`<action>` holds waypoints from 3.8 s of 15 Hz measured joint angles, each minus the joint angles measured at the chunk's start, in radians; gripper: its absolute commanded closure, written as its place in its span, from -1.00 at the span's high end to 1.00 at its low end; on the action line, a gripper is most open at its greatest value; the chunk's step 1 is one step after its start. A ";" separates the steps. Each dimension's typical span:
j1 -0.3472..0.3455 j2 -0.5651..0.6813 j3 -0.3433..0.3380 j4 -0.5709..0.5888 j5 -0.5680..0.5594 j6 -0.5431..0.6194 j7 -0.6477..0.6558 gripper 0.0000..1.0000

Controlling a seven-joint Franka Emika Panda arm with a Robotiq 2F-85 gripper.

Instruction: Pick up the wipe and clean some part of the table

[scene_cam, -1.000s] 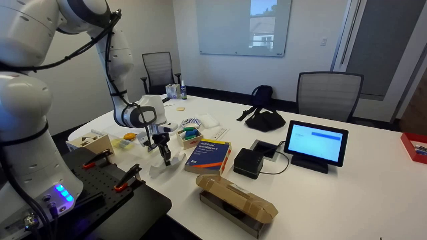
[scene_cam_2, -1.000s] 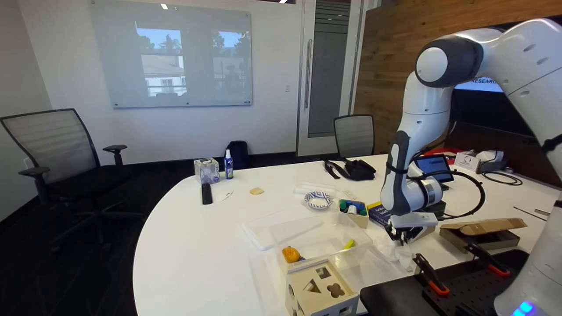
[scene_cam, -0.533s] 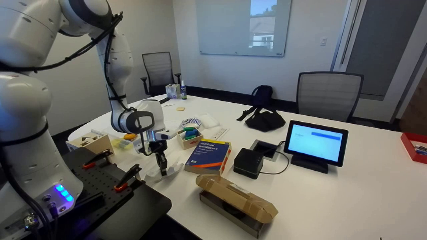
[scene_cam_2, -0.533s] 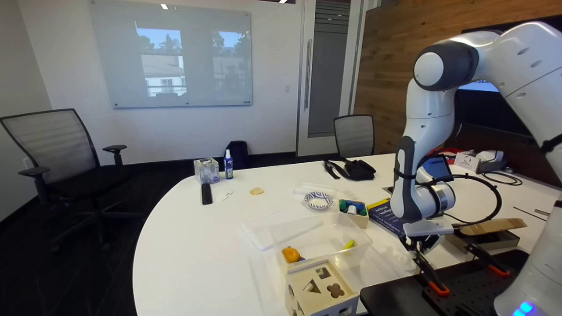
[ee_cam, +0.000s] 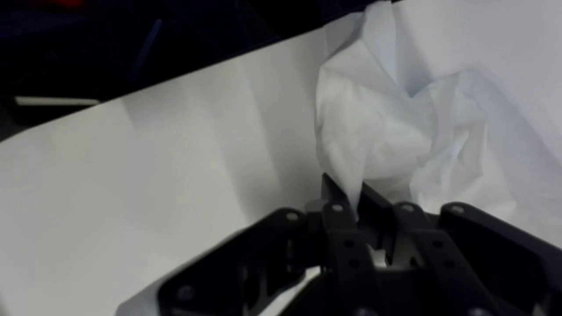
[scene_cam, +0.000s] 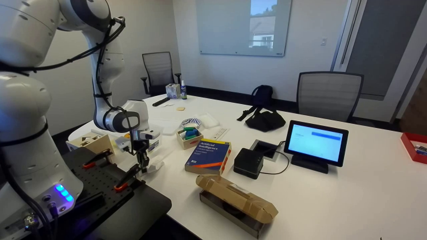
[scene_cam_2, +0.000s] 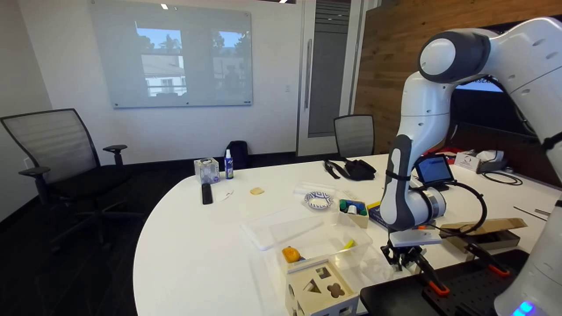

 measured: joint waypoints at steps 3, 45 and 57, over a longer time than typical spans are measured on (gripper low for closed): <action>0.003 0.002 -0.005 0.017 0.005 0.006 0.001 -0.96; 0.121 0.012 -0.324 0.005 0.075 -0.078 0.104 -0.96; 0.051 0.020 -0.227 -0.019 0.073 -0.094 0.098 -0.96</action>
